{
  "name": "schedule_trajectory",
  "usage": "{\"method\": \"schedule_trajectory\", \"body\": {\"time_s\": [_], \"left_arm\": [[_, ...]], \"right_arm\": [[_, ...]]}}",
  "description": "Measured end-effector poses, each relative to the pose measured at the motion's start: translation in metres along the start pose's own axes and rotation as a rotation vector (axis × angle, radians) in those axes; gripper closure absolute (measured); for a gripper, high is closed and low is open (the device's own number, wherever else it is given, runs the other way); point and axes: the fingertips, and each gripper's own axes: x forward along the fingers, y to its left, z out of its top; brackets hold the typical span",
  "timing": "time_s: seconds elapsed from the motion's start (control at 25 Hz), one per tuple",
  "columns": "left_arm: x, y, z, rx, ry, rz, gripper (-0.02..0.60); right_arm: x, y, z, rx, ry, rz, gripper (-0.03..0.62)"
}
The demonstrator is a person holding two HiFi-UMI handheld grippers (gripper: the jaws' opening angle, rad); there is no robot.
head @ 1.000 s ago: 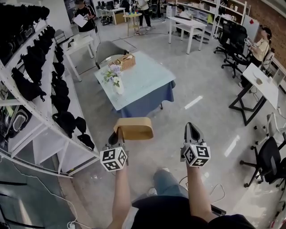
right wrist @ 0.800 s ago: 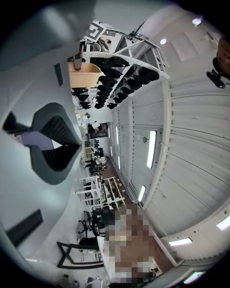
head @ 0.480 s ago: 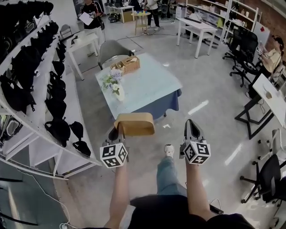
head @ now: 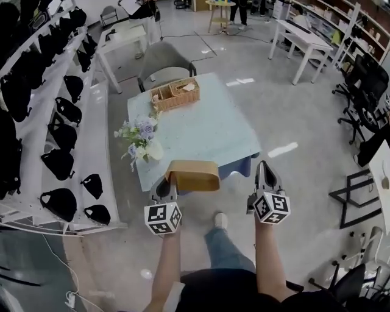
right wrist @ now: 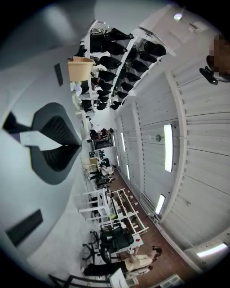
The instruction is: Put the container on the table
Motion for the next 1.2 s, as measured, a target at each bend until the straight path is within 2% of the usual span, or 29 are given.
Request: {"method": "schedule_trajectory", "body": {"time_s": [0.2,0.4,0.92,1.2], "left_arm": [[0.075,-0.012,0.013,-0.014,-0.016,0.039,0.572],[0.125,-0.024,0.027,-0.003,-0.011,0.048,0.572],[0.214,-0.037,0.029,-0.021,0.044,0.028,0.572],[0.256,-0.036,0.018,-0.026,0.085,-0.016,0.572]], "right_arm": [[0.095,-0.034,0.011,0.006,0.040,0.068,0.595],[0.148,-0.051,0.024,0.011,0.049,0.100,0.595],[0.194,-0.092,0.016,0.016,0.121,0.091,0.595],[0.210,-0.100,0.004,0.015,0.146,0.065,0.595]]}}
